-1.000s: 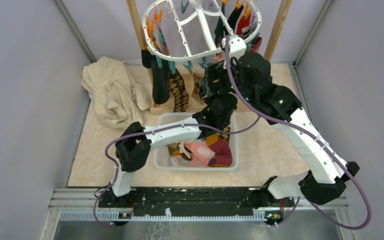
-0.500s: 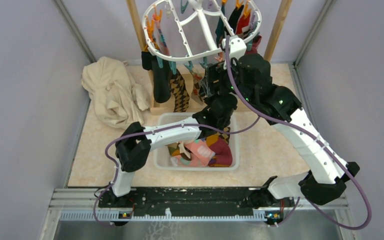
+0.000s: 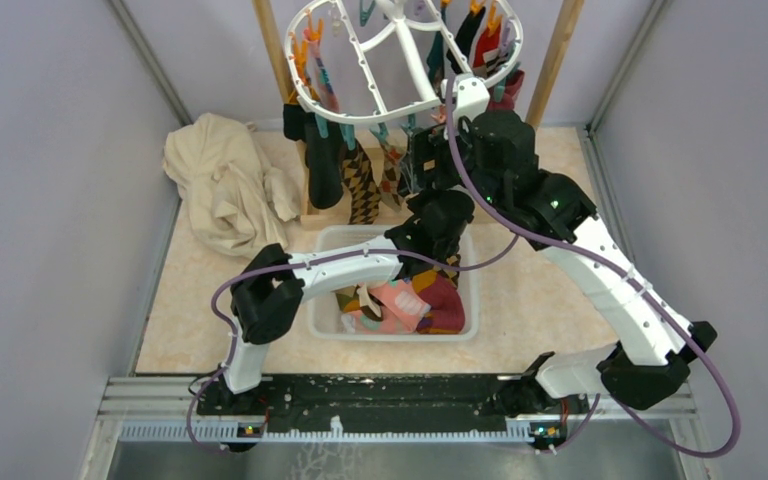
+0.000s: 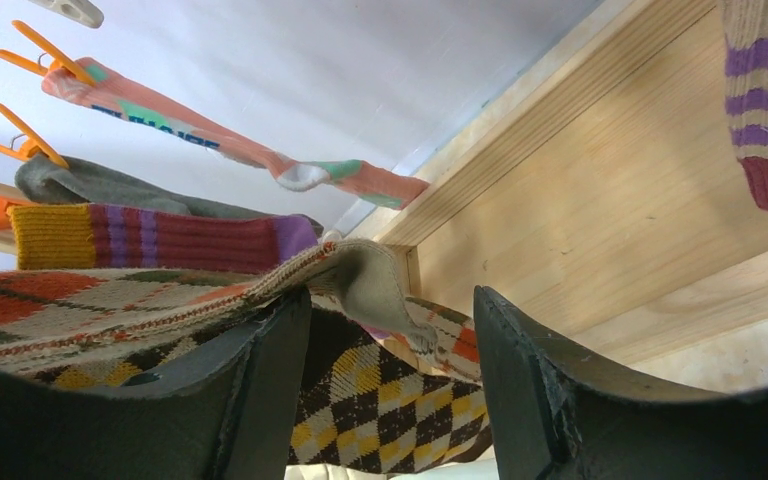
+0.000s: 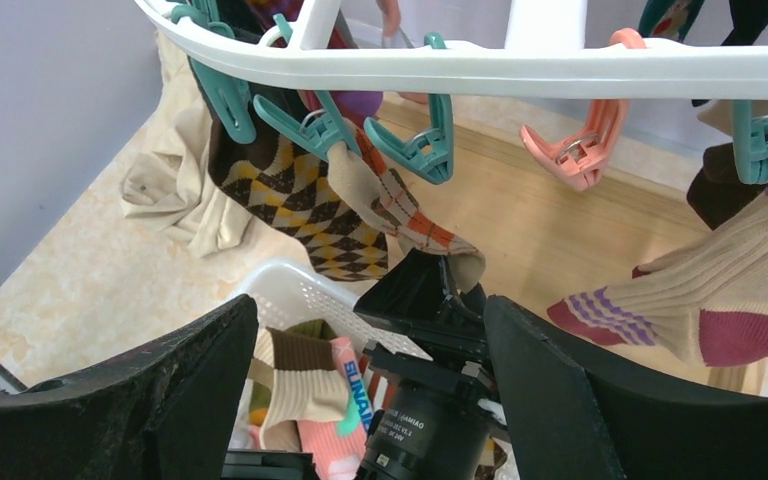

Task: Remove the socks clipped to the hanger
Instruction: Remove the sock from the hanger.

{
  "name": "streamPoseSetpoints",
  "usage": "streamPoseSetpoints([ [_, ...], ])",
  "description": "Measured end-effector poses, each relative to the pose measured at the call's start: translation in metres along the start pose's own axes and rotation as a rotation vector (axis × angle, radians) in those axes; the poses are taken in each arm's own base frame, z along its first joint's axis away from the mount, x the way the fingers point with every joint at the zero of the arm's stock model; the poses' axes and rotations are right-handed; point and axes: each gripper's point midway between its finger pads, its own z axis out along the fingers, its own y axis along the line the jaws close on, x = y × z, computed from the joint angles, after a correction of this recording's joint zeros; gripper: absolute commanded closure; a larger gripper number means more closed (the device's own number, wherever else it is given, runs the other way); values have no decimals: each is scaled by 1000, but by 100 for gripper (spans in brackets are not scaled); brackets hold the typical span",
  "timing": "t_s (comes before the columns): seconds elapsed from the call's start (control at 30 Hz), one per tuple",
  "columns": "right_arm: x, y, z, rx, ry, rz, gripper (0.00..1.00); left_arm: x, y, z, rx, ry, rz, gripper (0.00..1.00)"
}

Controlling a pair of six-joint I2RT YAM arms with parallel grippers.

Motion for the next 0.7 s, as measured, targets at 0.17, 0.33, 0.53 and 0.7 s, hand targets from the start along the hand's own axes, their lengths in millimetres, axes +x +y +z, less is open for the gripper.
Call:
streamPoseSetpoints([
  [0.17,-2,-2,5,17,-13,1,20,1,-1,0,1,1,-3,35],
  [0.33,-9,-1,13,17,-49,5,31,0,1,-1,3,-3,-8,38],
  [0.53,-8,9,25,-37,-76,-9,36,0,1,-1,6,-6,-7,46],
  [0.7,-6,21,36,-99,-97,-27,38,3,2,-2,12,-6,-3,56],
])
